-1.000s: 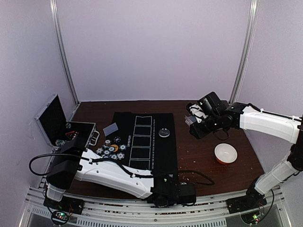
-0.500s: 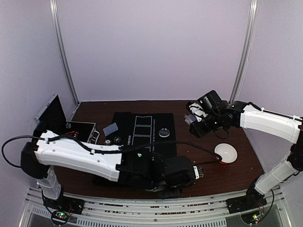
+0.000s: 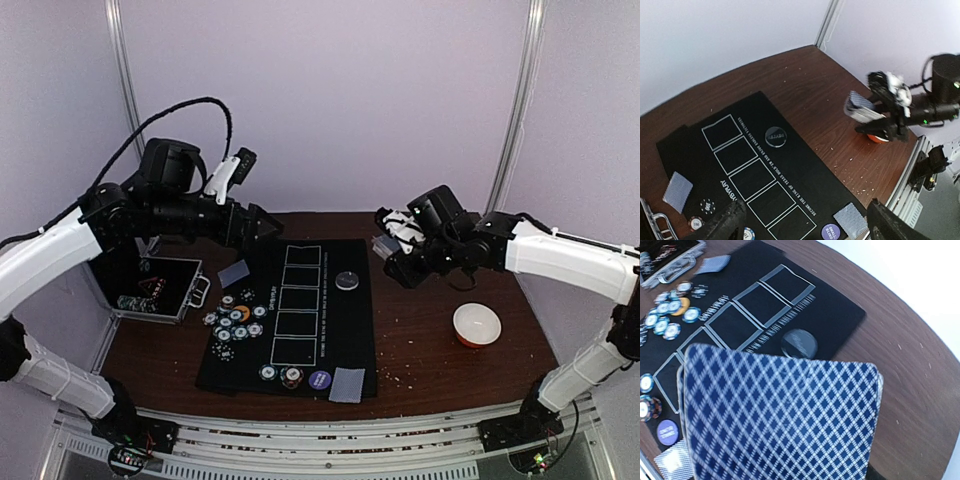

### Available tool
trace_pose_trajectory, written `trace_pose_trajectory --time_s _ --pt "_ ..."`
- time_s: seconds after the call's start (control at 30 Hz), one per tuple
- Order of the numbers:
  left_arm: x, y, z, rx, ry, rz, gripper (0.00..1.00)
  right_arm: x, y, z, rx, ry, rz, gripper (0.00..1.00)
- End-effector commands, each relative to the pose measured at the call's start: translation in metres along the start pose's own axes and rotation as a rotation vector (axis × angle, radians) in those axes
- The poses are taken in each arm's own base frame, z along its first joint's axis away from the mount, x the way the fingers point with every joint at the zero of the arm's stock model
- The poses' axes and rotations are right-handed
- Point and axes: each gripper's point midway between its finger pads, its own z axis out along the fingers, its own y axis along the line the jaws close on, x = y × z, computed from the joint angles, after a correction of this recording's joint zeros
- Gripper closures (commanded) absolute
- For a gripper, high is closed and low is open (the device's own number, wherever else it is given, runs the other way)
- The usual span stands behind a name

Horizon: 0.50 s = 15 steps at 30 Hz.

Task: Distribute texas hold em gaming equipment
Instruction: Pick up the poker card from the face-down deck piles.

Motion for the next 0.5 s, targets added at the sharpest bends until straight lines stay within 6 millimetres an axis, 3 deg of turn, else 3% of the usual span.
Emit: trace_pose_trajectory --time_s 0.0,0.13,0.33,0.47 --pt "0.033 0.013 0.023 0.238 0.097 -0.301 0.07 -0.030 0.039 -0.015 -0.040 -0.141 -0.139 0.54" --pt "0.033 0.008 0.030 0.355 0.058 -0.310 0.02 -0.034 0.076 -0.017 -0.048 -0.163 -0.276 0.53" --pt "0.034 -0.006 0.018 0.446 -0.004 -0.256 0.02 -0.032 0.118 -0.011 -0.043 -0.144 -0.455 0.52" --pt "0.058 0.011 0.028 0.348 0.032 -0.304 0.15 -0.042 0.140 -0.011 -0.042 -0.170 -0.520 0.52"
